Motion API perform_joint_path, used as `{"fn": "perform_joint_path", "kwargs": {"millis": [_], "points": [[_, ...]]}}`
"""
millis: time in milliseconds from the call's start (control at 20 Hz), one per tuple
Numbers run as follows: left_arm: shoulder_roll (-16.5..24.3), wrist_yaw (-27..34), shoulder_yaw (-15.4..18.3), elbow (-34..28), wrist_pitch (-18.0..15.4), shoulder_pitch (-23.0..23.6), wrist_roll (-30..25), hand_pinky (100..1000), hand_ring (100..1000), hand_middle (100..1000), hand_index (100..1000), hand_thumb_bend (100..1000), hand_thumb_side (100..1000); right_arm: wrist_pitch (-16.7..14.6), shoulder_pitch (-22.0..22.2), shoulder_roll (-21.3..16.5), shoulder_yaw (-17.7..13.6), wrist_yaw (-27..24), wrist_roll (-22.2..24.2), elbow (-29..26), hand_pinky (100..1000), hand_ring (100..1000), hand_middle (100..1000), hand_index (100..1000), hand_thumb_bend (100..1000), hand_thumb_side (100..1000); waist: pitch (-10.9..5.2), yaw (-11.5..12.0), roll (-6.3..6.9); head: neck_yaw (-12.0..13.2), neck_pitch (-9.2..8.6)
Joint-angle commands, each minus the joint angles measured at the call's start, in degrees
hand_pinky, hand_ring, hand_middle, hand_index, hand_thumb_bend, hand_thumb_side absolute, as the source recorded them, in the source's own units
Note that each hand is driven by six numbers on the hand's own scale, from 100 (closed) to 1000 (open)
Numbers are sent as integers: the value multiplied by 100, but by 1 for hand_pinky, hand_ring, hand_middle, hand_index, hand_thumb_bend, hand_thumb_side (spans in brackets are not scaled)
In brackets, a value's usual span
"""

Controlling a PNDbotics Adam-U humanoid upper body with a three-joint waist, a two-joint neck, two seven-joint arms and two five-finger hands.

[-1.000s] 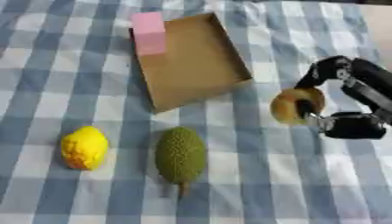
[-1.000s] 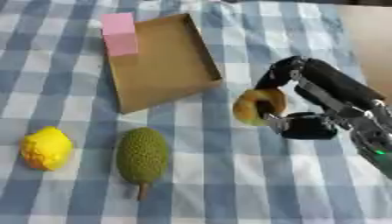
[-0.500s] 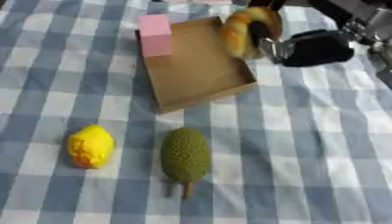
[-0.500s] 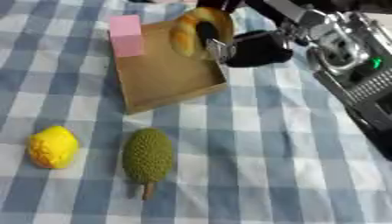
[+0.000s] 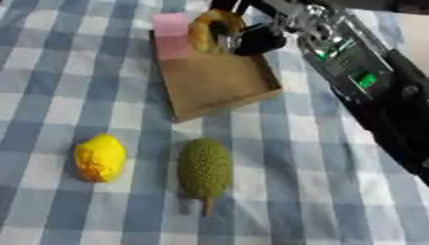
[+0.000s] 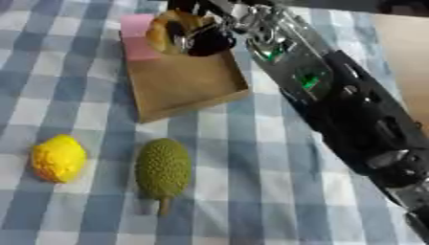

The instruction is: Pick up objects on the table and place them in the box.

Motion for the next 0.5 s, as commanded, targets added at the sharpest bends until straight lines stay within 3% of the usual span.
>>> {"fn": "perform_joint_path", "kwargs": {"millis": [50,250,500], "points": [[150,5,10,-121,6,-60,-22,819,835,793,878,432,747,-220,-136,54,-88,195,-15,327,714,775,615,676,100,126,-109,13,30,-15,52],[144,8,13,-121,8,-68,-21,818,835,792,878,432,746,-417,-139,69,-135,342,208,455,770,869,752,808,100,179,-109,5,34,10,73],[129,20,10,-121,17,-70,-20,817,835,792,878,433,747,-379,-148,49,-225,647,480,354,829,926,821,878,106,171,-128,-30,59,22,91]]}}
